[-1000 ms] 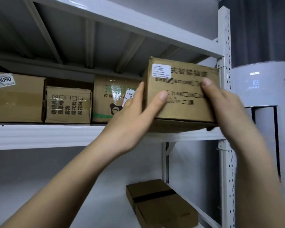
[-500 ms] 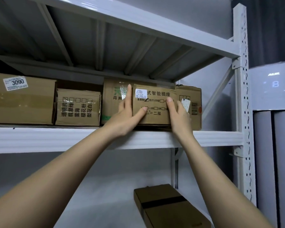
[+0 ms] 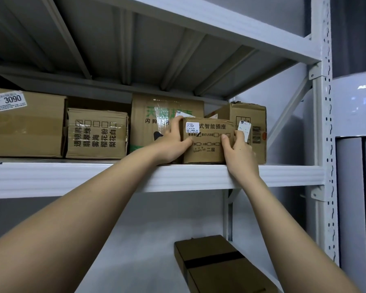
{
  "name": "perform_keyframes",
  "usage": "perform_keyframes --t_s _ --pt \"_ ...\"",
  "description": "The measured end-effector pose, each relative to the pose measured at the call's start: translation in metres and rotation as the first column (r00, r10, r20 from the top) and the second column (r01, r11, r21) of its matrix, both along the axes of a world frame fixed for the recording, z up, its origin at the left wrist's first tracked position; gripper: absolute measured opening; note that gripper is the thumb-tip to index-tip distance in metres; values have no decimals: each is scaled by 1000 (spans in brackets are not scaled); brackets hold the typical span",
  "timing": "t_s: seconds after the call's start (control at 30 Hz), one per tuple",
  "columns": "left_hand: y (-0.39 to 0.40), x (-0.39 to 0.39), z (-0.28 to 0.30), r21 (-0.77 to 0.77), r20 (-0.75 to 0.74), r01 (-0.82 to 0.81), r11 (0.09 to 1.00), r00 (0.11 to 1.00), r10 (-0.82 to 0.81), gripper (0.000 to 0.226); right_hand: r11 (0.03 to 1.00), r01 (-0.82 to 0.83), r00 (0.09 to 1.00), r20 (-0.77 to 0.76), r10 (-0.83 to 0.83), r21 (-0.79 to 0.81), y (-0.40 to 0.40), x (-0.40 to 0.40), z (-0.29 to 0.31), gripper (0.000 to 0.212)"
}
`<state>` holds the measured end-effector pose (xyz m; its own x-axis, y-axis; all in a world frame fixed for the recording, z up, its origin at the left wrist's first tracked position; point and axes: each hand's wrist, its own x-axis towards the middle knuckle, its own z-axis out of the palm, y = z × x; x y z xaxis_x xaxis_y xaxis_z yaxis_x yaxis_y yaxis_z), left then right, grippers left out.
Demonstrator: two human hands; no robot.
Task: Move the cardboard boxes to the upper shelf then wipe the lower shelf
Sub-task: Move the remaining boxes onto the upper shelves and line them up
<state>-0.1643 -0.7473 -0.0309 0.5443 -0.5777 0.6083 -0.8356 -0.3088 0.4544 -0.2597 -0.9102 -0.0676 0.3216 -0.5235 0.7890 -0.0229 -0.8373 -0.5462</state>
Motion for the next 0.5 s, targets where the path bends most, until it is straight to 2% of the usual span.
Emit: perform_keyframes --t_s 0.27,0.4,0.5 --pt "-5 2 0 58 -29 52 997 998 -50 80 1000 -15 995 -99 17 20 -7 0 11 50" --pt "-4 2 -2 94 -47 98 991 994 -94 83 1000 13 1000 7 -13 6 -1 -2 7 47" --pt "-2 2 -2 107 -86 140 984 988 -131 85 999 45 999 20 -45 -3 2 -4 4 48"
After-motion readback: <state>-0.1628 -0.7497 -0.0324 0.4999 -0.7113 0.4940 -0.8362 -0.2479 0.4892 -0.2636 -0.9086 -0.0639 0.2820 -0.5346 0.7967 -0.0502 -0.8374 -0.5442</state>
